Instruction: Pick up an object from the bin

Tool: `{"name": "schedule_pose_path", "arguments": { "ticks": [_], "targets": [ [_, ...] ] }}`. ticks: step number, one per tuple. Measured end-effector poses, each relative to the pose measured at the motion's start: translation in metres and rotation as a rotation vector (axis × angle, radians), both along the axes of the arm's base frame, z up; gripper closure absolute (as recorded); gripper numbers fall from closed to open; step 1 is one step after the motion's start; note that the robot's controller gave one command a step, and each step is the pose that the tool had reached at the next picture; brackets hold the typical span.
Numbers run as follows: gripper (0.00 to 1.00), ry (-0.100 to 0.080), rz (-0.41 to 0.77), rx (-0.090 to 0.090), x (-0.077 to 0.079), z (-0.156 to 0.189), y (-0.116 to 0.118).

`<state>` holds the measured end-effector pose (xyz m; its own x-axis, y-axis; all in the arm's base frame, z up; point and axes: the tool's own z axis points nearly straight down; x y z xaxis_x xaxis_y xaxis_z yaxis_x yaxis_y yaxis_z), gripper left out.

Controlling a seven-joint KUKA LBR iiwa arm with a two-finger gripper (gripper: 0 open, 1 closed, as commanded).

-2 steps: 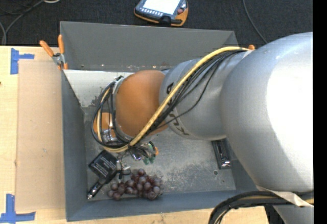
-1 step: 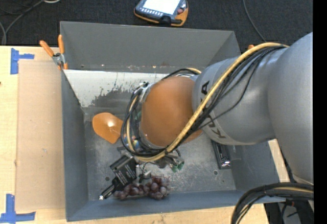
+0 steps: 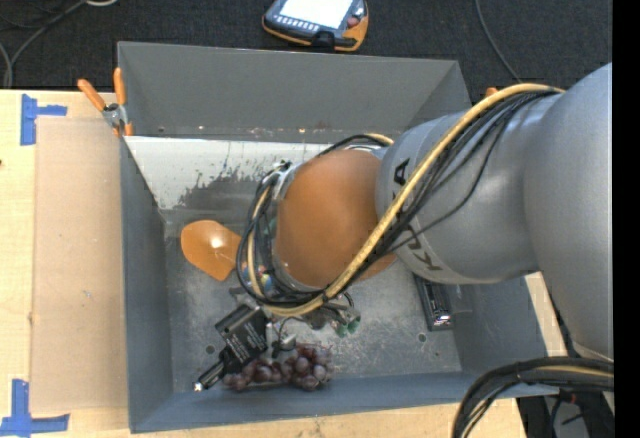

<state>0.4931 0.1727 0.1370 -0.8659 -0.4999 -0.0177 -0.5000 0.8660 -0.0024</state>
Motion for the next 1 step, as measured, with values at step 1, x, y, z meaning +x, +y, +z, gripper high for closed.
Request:
{"name": "schedule_pose_path", "arguments": {
  "ticks": [1],
  "targets": [
    [1.0,0.005,-0.008,-0.001,-0.0061,0.0881,-0.0098]
  ]
}}
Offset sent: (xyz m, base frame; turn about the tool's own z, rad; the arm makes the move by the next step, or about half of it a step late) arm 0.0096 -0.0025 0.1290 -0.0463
